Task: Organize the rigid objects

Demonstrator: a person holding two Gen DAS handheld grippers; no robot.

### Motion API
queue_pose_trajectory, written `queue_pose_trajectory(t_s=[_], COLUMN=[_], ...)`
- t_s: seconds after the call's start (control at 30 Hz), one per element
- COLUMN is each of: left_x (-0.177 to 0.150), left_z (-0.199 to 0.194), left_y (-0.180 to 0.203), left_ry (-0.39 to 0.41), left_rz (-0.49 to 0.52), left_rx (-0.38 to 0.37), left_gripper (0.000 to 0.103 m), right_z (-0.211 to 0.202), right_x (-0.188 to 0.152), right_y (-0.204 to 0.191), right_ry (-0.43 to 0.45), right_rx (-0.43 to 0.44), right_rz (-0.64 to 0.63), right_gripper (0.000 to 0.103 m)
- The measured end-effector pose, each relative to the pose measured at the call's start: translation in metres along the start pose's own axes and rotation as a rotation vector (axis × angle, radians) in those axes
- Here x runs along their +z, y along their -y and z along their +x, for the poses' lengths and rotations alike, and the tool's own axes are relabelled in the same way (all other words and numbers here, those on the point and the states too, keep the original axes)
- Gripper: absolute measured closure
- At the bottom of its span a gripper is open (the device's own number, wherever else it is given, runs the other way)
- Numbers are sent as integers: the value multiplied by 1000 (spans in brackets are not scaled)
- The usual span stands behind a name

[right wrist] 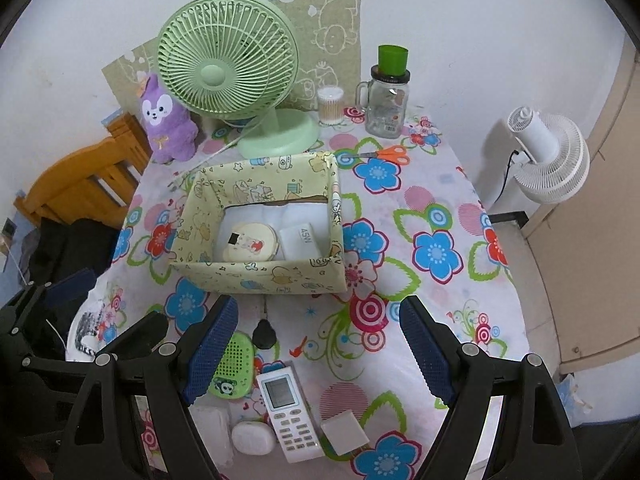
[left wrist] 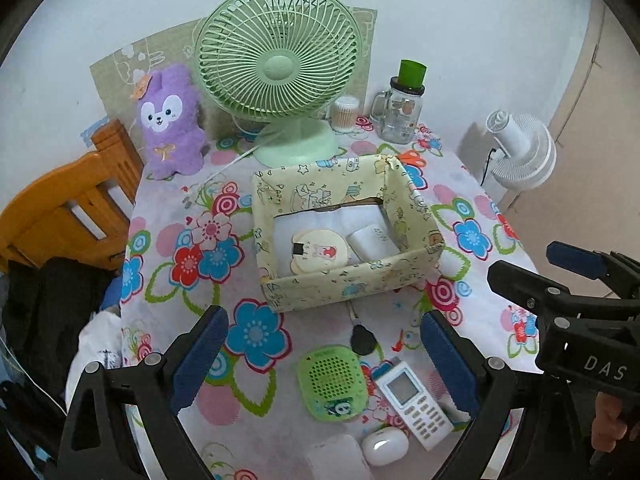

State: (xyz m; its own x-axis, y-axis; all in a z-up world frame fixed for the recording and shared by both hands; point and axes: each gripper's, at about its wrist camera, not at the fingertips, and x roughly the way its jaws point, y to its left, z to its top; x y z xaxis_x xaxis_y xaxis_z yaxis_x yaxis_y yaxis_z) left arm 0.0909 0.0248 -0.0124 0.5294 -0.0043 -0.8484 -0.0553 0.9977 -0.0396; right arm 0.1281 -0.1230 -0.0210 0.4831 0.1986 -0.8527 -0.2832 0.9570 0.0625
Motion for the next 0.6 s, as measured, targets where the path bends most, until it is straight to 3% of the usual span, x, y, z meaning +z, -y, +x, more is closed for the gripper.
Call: queue_pose_trajectory(t_s=[0.2, 0.3, 0.6], left_x=[-8, -15, -39], left_z=[-10, -15, -29], left_y=[8, 12, 19], left_ry=[17, 10, 28], left_rz=[-38, -68, -110], left_rx=[37, 9, 43], left_gripper=[5, 5, 5], right_z=[-11, -19, -33], right_x=[-3, -9, -29], right_y=[7, 13, 25], right_ry=[30, 45, 84], right_rx=[15, 30, 35], right_rz=[-37, -47, -67], right_gripper=[18, 18, 18])
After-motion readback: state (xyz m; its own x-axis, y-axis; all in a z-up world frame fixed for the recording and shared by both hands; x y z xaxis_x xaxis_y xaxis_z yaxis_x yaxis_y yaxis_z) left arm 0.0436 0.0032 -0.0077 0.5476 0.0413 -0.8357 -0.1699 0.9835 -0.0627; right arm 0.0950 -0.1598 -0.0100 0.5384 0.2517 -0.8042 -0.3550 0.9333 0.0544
